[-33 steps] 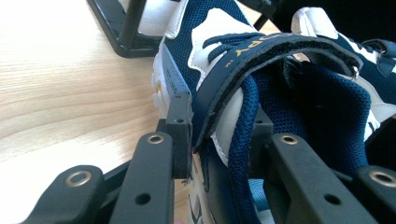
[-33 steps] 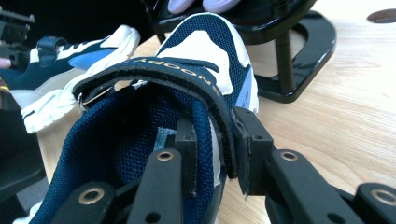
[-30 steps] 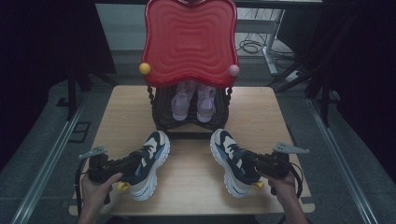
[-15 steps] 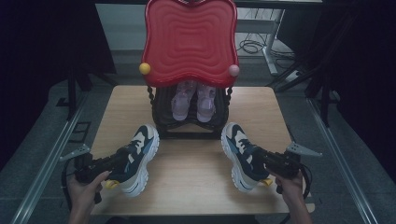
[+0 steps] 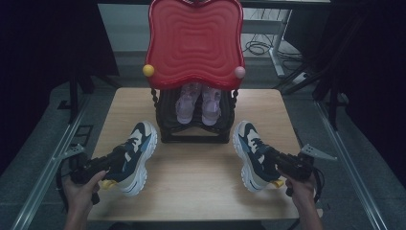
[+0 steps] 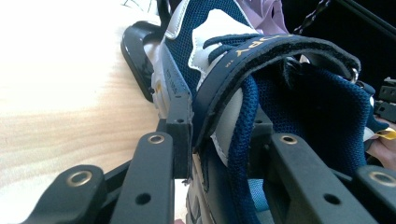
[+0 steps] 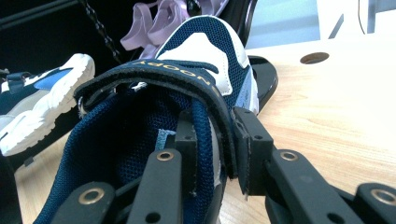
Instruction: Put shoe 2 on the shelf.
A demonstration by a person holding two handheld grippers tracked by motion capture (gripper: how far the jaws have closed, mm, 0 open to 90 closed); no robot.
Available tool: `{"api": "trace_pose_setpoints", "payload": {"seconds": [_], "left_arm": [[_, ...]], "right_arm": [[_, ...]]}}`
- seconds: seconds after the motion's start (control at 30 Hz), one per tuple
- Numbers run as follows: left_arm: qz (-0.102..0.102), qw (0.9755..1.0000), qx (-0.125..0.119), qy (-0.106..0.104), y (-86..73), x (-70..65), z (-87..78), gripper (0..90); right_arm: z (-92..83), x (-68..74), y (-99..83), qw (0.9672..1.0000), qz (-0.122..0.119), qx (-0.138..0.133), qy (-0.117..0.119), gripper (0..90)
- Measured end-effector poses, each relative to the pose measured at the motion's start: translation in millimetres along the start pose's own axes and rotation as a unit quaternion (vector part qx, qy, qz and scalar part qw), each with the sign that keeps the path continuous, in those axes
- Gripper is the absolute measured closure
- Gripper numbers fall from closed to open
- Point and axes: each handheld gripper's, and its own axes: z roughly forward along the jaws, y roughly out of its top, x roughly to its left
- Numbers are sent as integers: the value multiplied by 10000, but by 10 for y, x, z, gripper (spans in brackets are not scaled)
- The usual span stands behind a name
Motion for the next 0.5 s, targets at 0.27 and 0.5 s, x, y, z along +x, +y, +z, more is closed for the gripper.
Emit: {"api": "trace_pose_setpoints", "payload": {"seconds": [0.27,0.5], "left_arm": [[138,9999,-32,55,127,22,-27,706],[216,9996,-131,88,233,80,-30,706]], "right_arm": [[-10,-16,101,9997,72,-220,-9,730],[-24,-38,175,9993,68,-356,0,730]]}}
